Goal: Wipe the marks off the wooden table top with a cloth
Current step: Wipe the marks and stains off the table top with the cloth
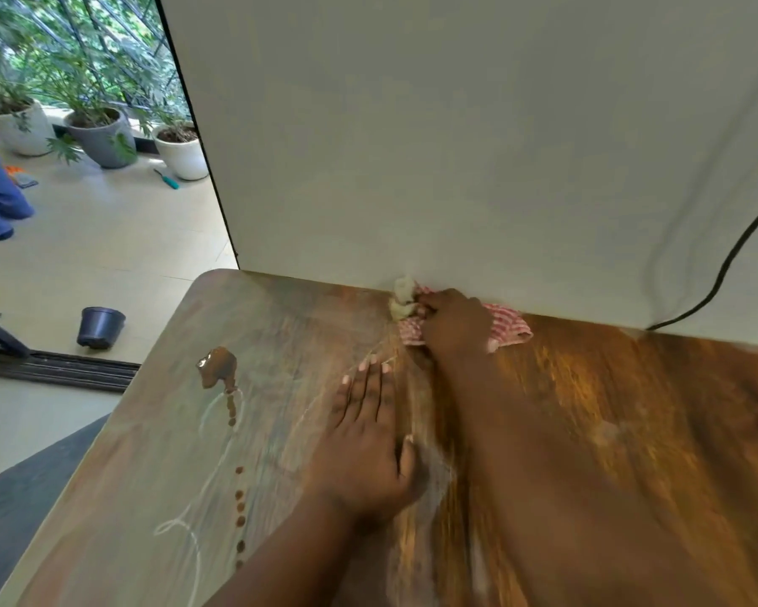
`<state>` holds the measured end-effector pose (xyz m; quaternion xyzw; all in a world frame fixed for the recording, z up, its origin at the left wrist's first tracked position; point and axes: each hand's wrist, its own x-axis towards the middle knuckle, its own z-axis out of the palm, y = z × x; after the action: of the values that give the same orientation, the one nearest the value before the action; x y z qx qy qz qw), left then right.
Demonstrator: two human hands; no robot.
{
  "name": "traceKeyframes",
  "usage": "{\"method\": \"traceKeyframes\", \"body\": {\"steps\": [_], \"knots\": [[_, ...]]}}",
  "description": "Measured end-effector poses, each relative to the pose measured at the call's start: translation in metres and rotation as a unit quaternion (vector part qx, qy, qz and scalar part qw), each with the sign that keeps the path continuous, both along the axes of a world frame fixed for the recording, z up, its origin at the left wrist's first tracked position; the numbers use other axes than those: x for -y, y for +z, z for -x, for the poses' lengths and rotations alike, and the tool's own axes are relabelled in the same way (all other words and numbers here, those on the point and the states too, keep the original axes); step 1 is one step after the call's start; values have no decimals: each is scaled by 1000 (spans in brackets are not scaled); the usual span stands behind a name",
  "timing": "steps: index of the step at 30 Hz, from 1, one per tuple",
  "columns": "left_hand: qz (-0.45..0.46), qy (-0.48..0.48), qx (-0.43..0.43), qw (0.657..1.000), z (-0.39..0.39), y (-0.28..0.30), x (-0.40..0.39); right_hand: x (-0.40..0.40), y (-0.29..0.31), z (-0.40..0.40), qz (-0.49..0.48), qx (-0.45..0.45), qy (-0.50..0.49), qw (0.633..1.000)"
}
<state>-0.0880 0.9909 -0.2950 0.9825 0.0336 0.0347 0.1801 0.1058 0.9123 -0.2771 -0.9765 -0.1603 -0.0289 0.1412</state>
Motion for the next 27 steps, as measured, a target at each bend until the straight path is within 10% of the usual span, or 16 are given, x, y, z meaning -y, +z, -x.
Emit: {"method": "traceKeyframes", "body": {"steps": [7,13,20,27], "knots": [[4,-1,7,1000,1,1,0,-10,-4,26,-32,-36,229,972],[39,2,19,999,1,1,1,-23,0,-9,-28,-7,71,997],[32,-6,10,999,1,-1,1,19,-4,10,23,-52,265,962],[10,1,24,1000,2,-1,1,-5,1,5,7,-15,89,996]]}}
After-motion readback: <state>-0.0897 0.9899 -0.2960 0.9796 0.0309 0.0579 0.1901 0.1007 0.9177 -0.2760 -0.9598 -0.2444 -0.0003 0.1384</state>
